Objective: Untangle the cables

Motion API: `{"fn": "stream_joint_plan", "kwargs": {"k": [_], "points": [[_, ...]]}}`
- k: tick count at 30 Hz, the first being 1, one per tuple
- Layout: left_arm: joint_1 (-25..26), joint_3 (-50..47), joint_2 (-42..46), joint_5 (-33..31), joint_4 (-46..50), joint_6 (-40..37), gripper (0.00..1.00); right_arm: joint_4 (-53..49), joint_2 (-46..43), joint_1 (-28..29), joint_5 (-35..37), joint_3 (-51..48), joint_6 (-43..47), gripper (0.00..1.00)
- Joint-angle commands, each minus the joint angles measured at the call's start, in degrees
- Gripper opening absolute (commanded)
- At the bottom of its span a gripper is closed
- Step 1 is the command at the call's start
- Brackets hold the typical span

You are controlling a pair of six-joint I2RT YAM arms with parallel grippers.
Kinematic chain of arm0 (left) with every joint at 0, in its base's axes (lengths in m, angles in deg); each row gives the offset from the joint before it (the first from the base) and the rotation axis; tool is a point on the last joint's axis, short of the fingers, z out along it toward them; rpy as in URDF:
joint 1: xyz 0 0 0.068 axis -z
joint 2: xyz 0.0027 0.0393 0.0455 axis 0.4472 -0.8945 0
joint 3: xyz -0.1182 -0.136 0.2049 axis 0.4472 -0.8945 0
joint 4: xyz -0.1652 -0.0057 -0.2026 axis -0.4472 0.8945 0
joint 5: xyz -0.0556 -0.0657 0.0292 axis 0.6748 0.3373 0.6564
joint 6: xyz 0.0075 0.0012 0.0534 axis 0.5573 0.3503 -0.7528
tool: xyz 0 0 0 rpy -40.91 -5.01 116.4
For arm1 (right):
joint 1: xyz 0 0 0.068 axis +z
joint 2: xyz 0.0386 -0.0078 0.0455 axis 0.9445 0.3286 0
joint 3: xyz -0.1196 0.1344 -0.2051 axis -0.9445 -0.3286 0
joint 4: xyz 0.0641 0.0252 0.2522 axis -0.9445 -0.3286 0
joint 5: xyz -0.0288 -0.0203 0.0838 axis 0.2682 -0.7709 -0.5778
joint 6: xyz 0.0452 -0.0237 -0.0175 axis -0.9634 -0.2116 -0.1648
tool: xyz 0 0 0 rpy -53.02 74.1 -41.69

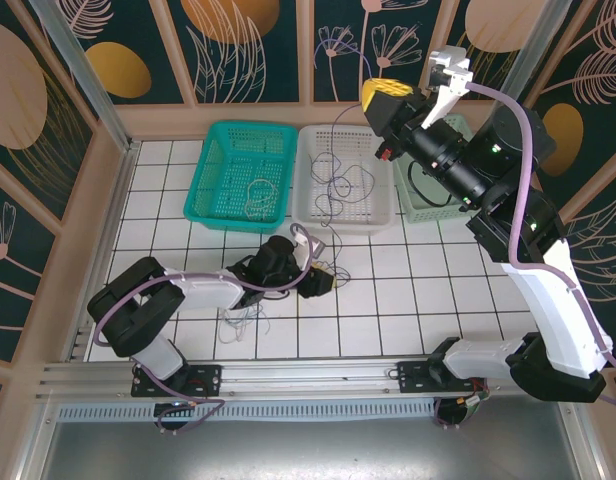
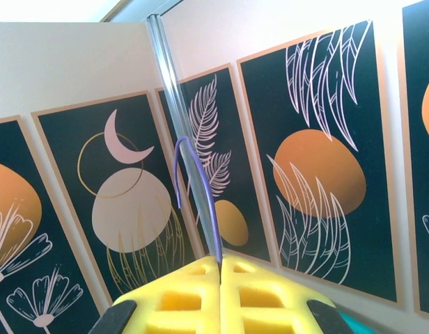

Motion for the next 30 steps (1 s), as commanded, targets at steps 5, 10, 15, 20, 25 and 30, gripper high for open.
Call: {"fn": "stream_joint_plan", "kwargs": {"k": [5,10,15,20,25,30], "points": [[3.89,1.07,-1.31,-6.43,-6.76,13.63,0.50,3.36,0.29,0.00,1.50,0.62,-0.63,0.00],[4.12,3.14,-3.03,-13.77,-4.34,20.82,0.51,3.78,0.23,0.00,1.50,0.55,-1.30,0.00],[4.21,6.03,-7.56,-15.31,-4.73,24.34,0.53,4.66,0.03,0.01,1.49,0.13,-1.74,0.00],[4.37,8.43,-10.52,-15.36,-5.06,25.06,0.30,4.82,0.03,0.00,3.03,0.68,-1.44,0.00],[4.31,6.50,-9.05,-18.32,-3.02,23.98,0.03,4.56,0.84,-0.65,7.74,2.82,1.45,0.00],[4.36,2.31,-5.85,-21.39,0.42,22.35,0.03,5.64,4.55,-2.16,14.53,7.98,7.64,0.00]]}}
